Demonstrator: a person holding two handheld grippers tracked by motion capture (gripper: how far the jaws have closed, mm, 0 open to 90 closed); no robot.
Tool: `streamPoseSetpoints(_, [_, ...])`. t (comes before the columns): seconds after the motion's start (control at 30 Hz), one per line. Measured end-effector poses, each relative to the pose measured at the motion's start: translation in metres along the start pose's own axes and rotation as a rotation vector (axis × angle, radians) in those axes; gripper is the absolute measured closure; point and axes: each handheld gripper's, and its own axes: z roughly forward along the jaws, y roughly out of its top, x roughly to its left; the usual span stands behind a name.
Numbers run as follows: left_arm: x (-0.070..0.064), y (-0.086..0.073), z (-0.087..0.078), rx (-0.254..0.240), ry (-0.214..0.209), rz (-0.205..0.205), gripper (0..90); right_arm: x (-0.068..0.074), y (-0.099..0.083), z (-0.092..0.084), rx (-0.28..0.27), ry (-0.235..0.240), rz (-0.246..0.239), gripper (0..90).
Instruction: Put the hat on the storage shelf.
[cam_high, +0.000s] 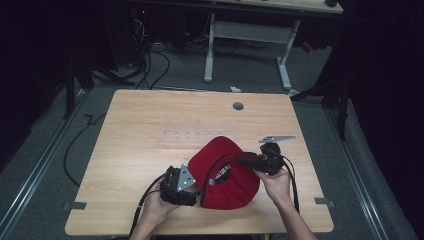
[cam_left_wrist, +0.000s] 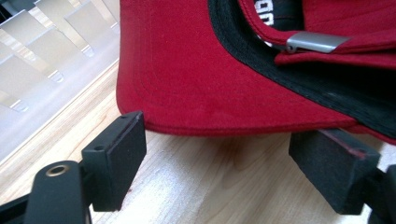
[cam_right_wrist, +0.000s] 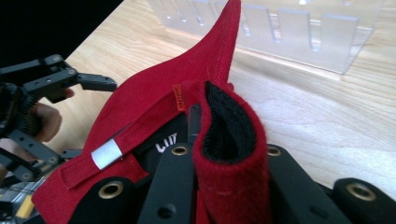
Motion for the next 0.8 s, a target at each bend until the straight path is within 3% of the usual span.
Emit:
streamPoseSetpoints(0.3, [0.0,0.0,0.001,0.009,0.002,0.024,20.7,0.003,0.003,0.0,0.011,0.017,0.001,82.9])
streamPoseSetpoints(0.57, [-0.003,-0.001,0.003,-0.002,0.003,0.038,20.7,-0.002,0.008,-0.005,-0.012,0.077,0.045,82.9])
streamPoseSetpoints(0.7, [-0.002,-0.001,0.002,-0.01,0.009,0.046,19.2,-0.003,0.011,-0.004,-0.001,0.099,0.06,83.0])
streamPoseSetpoints(0.8, [0.0,0.0,0.0,-0.021,0.013,0.047,19.0,-0.001,0.012,0.001,0.024,0.088,0.055,82.9])
